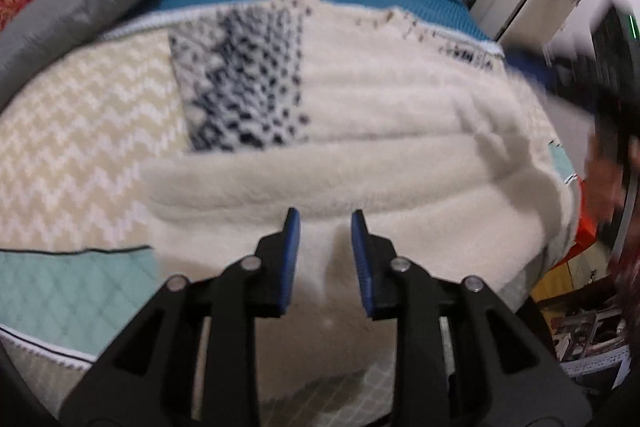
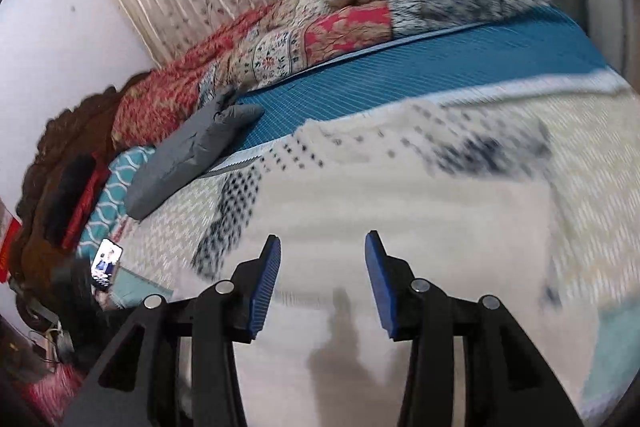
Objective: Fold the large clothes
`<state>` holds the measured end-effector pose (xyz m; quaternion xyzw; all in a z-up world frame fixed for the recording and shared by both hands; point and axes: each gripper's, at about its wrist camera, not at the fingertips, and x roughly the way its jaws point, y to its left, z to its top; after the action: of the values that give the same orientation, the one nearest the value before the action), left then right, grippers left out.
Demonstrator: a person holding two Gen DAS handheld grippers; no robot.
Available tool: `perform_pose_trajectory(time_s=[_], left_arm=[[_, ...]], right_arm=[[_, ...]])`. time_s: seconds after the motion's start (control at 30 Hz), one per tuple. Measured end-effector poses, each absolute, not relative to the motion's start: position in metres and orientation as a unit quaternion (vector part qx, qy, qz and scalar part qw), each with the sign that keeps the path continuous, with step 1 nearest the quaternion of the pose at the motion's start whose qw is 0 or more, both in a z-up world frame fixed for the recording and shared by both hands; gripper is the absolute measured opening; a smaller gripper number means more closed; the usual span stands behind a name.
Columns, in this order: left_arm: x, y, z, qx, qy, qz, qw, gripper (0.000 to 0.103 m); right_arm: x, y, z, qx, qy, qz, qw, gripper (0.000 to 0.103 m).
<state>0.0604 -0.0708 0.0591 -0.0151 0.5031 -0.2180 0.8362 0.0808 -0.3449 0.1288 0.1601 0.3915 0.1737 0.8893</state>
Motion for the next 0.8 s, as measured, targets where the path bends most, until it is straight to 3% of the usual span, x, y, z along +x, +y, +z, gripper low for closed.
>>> perform_pose_trajectory(time_s=[0.1,0.37,0.53,0.63,0.8], left_arm=[[0.068,-0.074,0.028,-0.009,0.537,-0.209,0.818,0.025],[0.070,-0.070,0.027,-0.032,0.529,-0.227,0.817,0.026],[0.071,-0.069,0.026,-0.029,0.528,-0.233,0.816,0.026],[0.071,-0.067,0.026,-0.027,0.527,-0.235,0.816,0.026],[0.071,-0.059,0.033,-0.045,0.525,-0.246,0.813,0.025]], right_arm=[[0.143,-0.338,0.127,0.151,0.407,0.164,0.886,0.069],[0.283,-0.291,0.096,0.216,0.470,0.180,0.837,0.069],[0.324,-0.268,0.070,0.227,0.497,0.161,0.822,0.070],[0.330,-0.259,0.064,0.215,0.509,0.173,0.815,0.099],[0.296,-0.260,0.095,0.200,0.471,0.205,0.834,0.101]])
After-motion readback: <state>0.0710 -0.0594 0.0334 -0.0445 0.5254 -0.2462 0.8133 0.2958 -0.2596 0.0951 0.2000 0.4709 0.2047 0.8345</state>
